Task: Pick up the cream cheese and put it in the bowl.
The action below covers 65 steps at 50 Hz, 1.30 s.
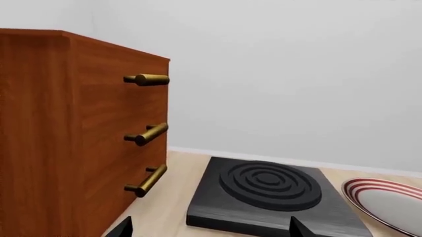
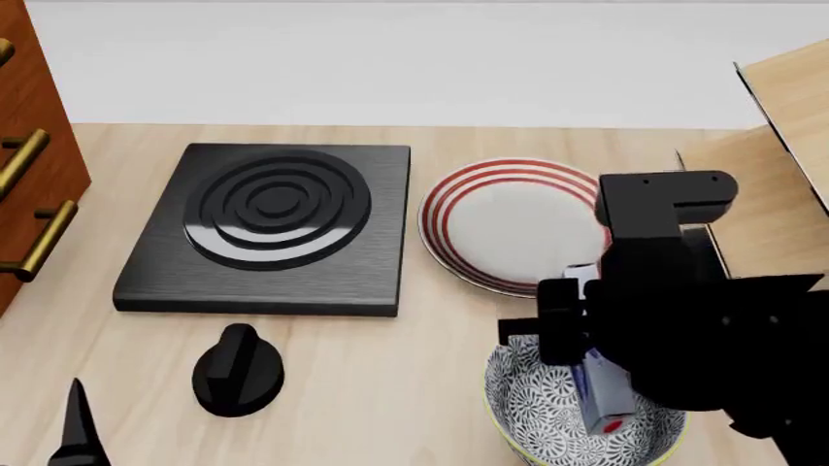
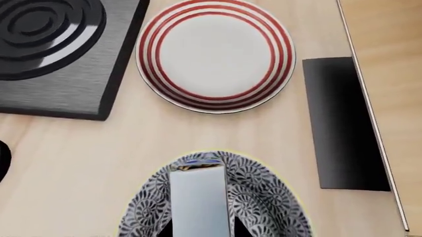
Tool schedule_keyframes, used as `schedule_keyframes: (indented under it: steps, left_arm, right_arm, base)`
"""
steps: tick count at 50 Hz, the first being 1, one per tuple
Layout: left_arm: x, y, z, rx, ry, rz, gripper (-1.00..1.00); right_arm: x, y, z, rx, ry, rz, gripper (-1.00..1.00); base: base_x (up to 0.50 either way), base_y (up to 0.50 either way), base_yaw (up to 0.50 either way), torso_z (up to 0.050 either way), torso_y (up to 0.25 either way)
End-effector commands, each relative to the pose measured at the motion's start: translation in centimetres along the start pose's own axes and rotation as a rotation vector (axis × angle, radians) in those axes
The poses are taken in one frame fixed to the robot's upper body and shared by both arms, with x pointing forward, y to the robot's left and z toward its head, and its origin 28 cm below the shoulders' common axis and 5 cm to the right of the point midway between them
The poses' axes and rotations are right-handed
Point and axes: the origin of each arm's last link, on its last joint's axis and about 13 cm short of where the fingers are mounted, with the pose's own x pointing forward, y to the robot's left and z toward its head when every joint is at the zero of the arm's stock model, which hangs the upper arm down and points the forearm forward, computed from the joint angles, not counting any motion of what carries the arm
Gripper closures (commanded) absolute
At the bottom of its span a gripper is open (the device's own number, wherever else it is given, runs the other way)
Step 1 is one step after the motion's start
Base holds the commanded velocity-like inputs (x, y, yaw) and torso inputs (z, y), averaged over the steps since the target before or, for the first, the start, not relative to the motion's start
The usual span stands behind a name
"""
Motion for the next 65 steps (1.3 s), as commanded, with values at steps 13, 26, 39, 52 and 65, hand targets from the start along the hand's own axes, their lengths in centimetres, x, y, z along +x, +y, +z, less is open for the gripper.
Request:
schedule_keyframes:
  steps: [13,26,39,52,65]
  left_arm:
    - [-0.1,0.1,0.0,0.009,-0.004,0.008,-1.0]
    - [-0.4,0.2,0.3,0.008,-0.015,0.008,-1.0]
    - [-0.3,0.1,0.1,0.006,-0.008,0.006,-1.0]
    - [-0.3,0.1,0.1,0.006,-0.009,0.008,-1.0]
    - [-0.4,0.2,0.2,0.003,-0.011,0.009,-1.0]
  right_arm:
    - [1.6,-0.4,-0.9,-0.003,0.003,-0.005,1.0]
    - [2.7,-0.4,-1.4,-0.002,0.021,-0.009,1.0]
    - [3.4,-0.7,-1.8,0.0,0.038,-0.022,1.0]
    - [3.5,-0.6,-1.8,-0.007,0.055,-0.027,1.0]
    - [3.8,-0.6,-1.9,-0.009,0.067,-0.043,1.0]
  base:
    - [0.0,0.0,0.0,0.0,0.001]
    - [0.0,0.0,0.0,0.0,0.001]
    - [0.0,0.0,0.0,0.0,0.0]
    - [0.0,0.0,0.0,0.0,0.001]
    - [0.0,0.0,0.0,0.001,0.0]
